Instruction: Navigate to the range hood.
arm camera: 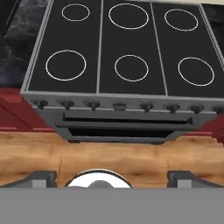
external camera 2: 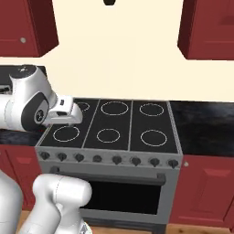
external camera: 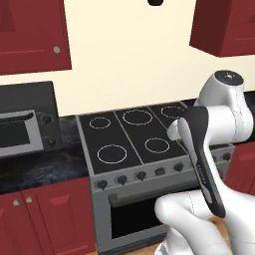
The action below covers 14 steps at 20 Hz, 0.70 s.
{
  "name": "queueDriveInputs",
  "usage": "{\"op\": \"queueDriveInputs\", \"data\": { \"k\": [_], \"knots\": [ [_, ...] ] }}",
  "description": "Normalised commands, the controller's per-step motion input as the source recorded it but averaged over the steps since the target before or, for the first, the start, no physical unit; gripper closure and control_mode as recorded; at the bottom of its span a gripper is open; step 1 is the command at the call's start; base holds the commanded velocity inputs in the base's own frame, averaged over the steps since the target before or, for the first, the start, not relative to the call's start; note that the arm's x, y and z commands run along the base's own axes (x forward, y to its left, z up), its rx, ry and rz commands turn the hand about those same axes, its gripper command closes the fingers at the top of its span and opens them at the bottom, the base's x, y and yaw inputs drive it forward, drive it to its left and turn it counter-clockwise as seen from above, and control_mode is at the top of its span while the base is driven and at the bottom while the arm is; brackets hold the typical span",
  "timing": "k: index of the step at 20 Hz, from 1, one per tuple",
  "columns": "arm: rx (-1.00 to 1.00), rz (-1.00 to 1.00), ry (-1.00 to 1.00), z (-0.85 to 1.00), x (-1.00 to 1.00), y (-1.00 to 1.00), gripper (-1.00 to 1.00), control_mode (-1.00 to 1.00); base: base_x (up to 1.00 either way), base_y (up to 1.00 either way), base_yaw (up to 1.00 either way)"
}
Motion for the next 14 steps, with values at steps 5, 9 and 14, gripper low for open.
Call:
{"op": "queueDriveInputs", "data": {
  "k": [5,9,14],
  "knots": [
    [0.00,0.00,0.00,0.00,0.00,0.00,-1.00,1.00,1.00,0.00,0.00],
    [0.00,0.00,0.00,0.00,0.00,0.00,-1.00,1.00,1.00,-0.16,0.11],
    [0.00,0.00,0.00,0.00,0.00,0.00,-1.00,1.00,1.00,-0.41,0.44]
  ]
}}
